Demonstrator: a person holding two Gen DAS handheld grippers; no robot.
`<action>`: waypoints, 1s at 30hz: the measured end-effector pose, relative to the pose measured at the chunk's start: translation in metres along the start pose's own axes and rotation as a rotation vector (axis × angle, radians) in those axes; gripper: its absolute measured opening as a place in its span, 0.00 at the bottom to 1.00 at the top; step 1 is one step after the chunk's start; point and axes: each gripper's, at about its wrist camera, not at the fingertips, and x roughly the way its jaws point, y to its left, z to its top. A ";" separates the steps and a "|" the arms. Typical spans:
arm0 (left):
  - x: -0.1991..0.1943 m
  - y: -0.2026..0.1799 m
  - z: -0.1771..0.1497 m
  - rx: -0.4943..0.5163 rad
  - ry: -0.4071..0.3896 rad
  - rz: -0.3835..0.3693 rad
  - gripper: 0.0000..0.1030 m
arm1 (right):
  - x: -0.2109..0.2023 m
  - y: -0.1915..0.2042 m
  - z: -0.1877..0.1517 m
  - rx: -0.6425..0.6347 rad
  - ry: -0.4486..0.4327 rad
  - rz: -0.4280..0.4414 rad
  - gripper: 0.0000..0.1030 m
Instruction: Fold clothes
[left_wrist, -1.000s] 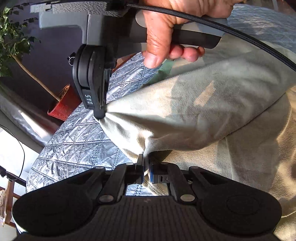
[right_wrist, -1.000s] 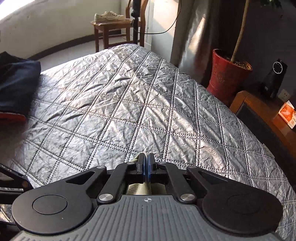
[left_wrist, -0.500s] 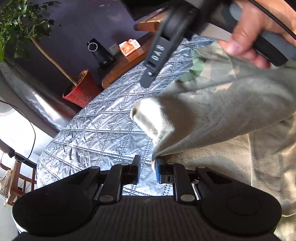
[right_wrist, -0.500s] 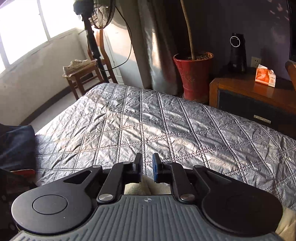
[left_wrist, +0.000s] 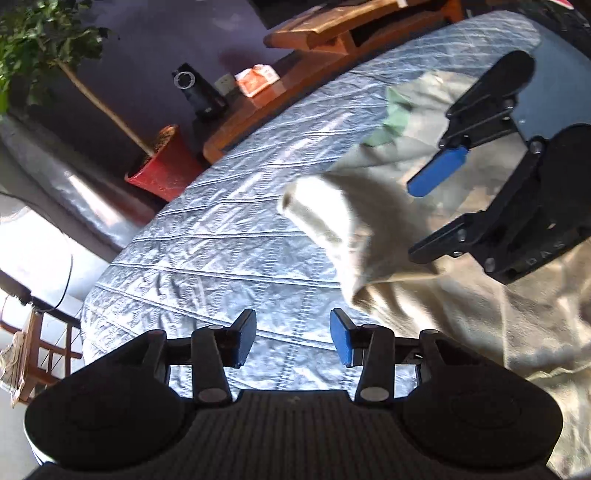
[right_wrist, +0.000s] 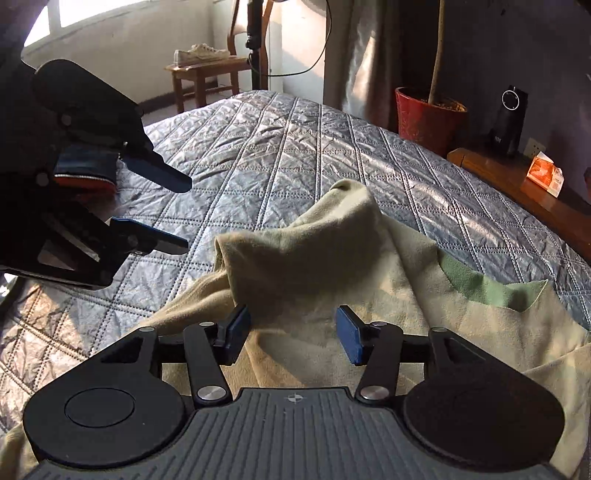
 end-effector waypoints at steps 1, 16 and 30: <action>-0.002 0.007 0.001 -0.046 -0.008 0.040 0.53 | -0.003 -0.001 0.008 0.020 -0.046 -0.003 0.57; 0.075 0.113 0.021 -0.253 -0.089 0.108 0.66 | -0.001 0.011 -0.002 -0.094 0.036 0.110 0.63; 0.073 0.119 0.034 -0.324 -0.121 0.116 0.67 | 0.066 -0.132 0.084 0.281 0.046 -0.047 0.71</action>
